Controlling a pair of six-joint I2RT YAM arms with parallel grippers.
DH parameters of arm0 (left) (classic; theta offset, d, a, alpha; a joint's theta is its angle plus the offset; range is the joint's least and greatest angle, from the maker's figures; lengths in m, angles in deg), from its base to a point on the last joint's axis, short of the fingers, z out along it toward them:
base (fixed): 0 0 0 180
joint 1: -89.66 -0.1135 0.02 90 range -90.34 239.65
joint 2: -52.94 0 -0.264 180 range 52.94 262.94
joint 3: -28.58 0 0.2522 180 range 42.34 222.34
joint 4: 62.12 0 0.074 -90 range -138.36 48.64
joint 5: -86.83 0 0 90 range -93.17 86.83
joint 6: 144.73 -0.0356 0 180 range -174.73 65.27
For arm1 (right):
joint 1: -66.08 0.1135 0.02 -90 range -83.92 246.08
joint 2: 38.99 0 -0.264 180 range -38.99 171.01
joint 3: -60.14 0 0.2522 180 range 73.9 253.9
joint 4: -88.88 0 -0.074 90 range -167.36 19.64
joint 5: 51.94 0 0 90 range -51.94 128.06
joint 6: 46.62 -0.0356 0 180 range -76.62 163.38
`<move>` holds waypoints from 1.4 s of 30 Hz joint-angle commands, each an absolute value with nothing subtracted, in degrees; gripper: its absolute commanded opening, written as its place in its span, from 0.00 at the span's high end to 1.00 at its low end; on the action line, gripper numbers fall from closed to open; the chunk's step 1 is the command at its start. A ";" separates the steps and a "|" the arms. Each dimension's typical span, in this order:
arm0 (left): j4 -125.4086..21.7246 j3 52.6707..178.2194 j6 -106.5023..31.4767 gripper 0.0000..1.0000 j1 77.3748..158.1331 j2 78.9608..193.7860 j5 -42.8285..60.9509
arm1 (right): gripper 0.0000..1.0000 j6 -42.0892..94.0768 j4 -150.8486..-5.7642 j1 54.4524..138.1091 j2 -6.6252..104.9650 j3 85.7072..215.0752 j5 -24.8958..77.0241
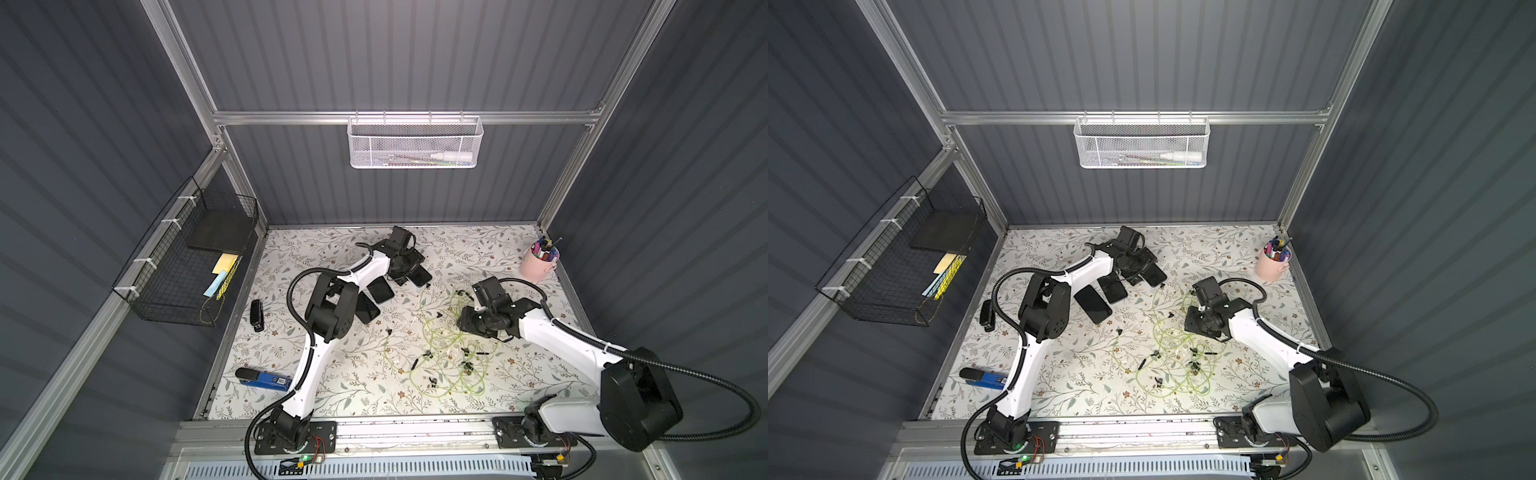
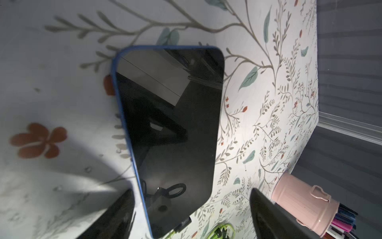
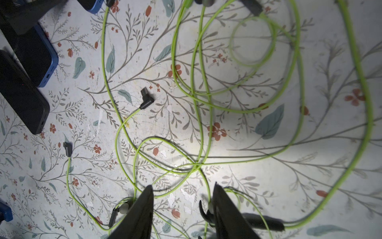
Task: Plug wired earphones into phones
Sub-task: Place the phone at the center of the board, then pick up the wired earphone from the center of the board.
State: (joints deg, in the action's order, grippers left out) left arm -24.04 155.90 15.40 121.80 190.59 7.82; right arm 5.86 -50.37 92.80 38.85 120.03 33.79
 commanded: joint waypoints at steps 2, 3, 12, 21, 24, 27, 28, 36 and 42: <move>-23.22 151.85 12.82 0.13 121.04 187.66 7.32 | 0.52 1.14 -49.99 95.90 41.93 123.81 38.13; -23.36 150.96 11.84 0.13 120.87 185.98 6.05 | 0.54 0.58 -49.85 96.84 42.99 124.89 38.88; -27.40 134.89 -2.94 0.16 118.71 164.00 1.50 | 0.65 -2.85 -50.13 103.02 56.25 134.67 42.52; -24.11 123.91 -11.21 0.19 118.70 151.92 2.87 | 0.58 -6.24 -46.08 105.06 66.07 140.84 44.90; -22.68 120.97 -13.46 0.19 118.66 149.38 1.86 | 0.58 -7.47 -45.13 105.62 67.96 141.96 45.25; -22.29 119.95 -15.35 0.19 118.66 148.14 0.84 | 0.58 -8.14 -44.80 105.89 70.13 143.53 45.31; -22.05 119.78 -15.92 0.19 118.66 148.13 0.63 | 0.58 -8.22 -44.18 105.93 70.97 144.21 45.47; -22.34 118.99 -17.28 0.19 118.66 146.84 2.83 | 0.61 -8.27 -39.09 106.08 75.20 147.86 47.09; -21.93 118.28 -17.86 0.19 118.66 145.60 2.35 | 0.76 -5.51 -33.51 106.25 77.53 150.93 48.05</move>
State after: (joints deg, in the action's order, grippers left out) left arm -23.02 118.83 -16.08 118.47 147.49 1.98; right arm -6.77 -38.70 106.04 74.69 150.76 46.49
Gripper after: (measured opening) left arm 0.808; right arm 0.257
